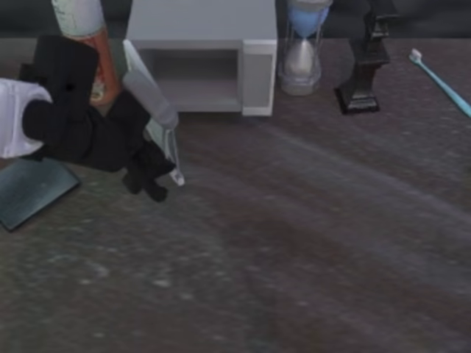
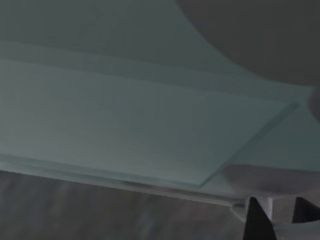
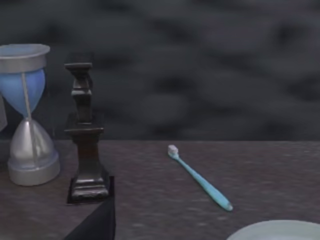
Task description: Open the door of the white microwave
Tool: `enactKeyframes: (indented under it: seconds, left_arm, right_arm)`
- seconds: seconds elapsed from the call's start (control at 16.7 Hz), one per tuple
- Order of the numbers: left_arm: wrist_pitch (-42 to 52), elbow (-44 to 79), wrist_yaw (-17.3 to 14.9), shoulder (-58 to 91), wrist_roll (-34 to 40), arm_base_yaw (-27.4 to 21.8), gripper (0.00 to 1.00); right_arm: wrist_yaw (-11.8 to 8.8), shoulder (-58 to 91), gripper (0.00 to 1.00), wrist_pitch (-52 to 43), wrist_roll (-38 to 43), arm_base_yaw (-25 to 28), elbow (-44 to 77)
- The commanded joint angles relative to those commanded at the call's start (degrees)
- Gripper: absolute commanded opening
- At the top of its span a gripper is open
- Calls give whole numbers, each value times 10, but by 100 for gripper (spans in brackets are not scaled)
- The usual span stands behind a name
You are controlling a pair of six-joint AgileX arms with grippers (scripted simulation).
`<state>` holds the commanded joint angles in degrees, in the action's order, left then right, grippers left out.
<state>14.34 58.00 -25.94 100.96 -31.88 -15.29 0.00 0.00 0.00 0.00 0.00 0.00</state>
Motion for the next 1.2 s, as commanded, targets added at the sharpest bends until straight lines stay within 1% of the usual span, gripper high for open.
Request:
enactKeyframes:
  seconds: [0.84,0.96,1.2]
  left_arm:
    - [0,0,0,0,0,0,0]
    - [1,-3,-3,1,-1,-2,0]
    - [23,5,-21,5,-39,13,0]
  right_arm:
    - [0,0,100,0,0,0,0]
    - [0,0,100,0,0,0,0]
    - [0,0,100,0,0,0,0]
